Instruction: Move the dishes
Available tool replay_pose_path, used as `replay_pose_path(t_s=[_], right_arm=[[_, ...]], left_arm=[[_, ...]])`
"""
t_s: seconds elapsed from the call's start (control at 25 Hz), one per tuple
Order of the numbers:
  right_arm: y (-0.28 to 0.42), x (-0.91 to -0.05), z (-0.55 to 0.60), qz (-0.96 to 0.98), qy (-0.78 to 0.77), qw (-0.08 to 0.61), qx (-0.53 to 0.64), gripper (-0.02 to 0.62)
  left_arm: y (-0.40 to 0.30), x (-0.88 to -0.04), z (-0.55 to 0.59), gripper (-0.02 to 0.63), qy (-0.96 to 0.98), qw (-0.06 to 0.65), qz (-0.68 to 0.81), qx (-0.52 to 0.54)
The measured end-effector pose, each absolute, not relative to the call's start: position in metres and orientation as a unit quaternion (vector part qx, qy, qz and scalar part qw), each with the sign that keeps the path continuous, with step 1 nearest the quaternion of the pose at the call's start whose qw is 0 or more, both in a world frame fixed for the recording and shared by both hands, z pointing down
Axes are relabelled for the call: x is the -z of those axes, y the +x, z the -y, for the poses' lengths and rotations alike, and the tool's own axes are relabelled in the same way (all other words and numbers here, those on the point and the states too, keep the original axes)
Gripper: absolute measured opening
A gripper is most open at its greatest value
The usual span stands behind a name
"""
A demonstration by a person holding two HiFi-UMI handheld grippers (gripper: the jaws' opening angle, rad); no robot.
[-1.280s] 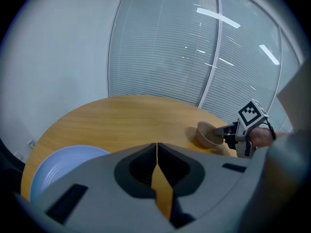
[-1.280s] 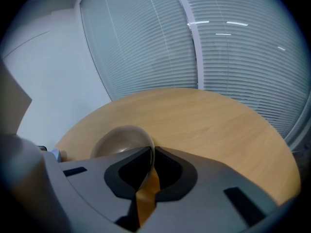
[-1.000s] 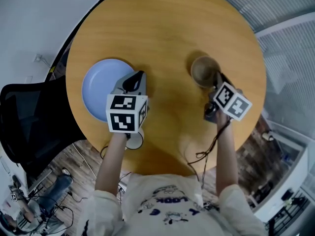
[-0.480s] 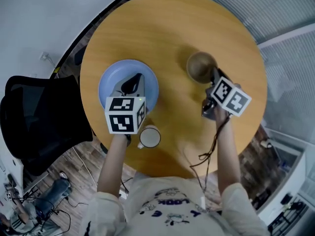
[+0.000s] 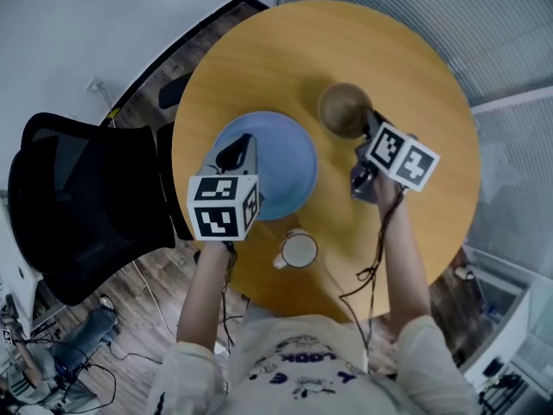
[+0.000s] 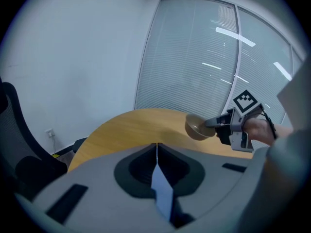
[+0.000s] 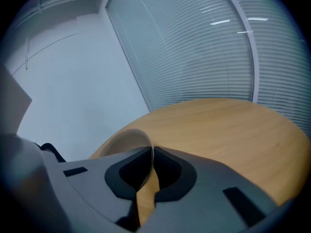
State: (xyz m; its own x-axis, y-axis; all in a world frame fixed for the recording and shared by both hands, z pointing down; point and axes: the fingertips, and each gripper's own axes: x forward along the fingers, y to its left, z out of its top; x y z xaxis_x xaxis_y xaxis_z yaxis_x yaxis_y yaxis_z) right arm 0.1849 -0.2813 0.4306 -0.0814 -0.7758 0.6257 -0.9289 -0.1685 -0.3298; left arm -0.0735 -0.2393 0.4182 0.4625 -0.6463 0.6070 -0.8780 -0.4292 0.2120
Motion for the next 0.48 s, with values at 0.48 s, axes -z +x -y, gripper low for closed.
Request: replay_pose_path(t_s=[0.48], right_arm=[[0.108,-0.466,0.338,0.668,0.615,0.141,-0.393,0.018]], left_arm=[[-0.109,-0.451,0.248,0.008,0.799,0.29,0.478,-0.221]])
